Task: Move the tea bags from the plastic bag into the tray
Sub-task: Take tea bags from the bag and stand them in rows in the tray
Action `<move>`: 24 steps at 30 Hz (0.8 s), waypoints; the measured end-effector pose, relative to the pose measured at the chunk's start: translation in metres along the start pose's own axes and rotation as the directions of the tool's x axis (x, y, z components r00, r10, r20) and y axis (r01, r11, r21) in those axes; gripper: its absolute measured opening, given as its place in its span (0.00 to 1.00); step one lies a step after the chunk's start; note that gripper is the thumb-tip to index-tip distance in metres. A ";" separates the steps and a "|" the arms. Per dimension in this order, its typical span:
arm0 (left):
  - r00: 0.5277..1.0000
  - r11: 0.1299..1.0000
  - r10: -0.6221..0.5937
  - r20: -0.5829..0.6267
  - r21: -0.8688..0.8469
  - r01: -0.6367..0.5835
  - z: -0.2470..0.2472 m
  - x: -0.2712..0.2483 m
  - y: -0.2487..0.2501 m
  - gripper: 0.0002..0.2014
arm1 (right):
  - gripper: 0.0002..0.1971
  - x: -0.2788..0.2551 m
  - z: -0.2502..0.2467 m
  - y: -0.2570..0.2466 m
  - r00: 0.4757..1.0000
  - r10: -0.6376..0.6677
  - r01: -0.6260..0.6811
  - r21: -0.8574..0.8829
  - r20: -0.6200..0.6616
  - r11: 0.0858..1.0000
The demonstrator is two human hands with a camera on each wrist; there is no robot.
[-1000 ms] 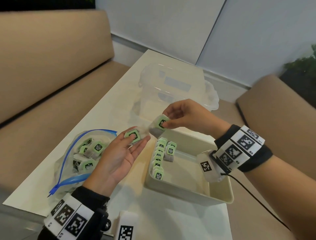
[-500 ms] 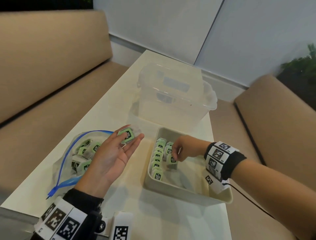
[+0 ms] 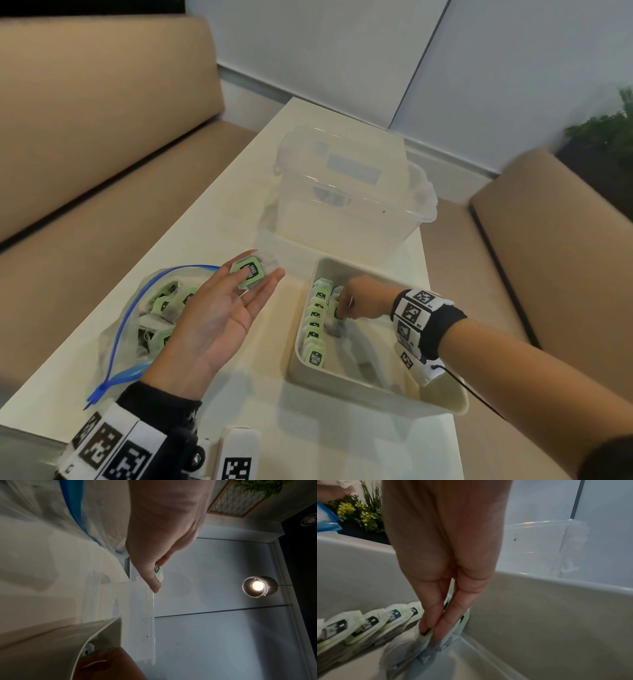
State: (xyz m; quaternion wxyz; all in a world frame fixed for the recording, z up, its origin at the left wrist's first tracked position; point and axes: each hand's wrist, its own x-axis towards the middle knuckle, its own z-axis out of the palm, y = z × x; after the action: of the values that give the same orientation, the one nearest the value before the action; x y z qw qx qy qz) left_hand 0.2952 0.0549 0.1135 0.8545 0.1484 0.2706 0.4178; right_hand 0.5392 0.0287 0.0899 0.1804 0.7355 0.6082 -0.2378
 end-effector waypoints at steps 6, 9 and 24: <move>0.998 0.999 -0.045 0.038 -0.001 0.045 0.004 0.000 -0.003 0.14 | 0.12 -0.003 0.002 -0.001 0.999 -0.048 0.047 -0.066 -0.016 0.997; 0.998 0.999 -0.043 0.049 0.024 0.042 0.005 -0.001 -0.006 0.14 | 0.11 -0.009 -0.009 -0.005 0.992 -0.084 0.071 -0.142 -0.091 0.987; 0.930 0.736 0.354 0.102 0.583 -0.345 0.009 -0.001 -0.012 0.01 | 0.20 -0.067 -0.073 -0.069 0.818 -0.375 0.569 0.525 -0.435 0.633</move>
State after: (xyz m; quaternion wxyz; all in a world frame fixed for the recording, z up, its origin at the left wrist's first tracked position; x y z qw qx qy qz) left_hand 0.3080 0.0467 0.1155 0.6694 0.4517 0.3609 0.4664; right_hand 0.4708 0.0290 0.1899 -0.2374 0.5902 0.6830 -0.3589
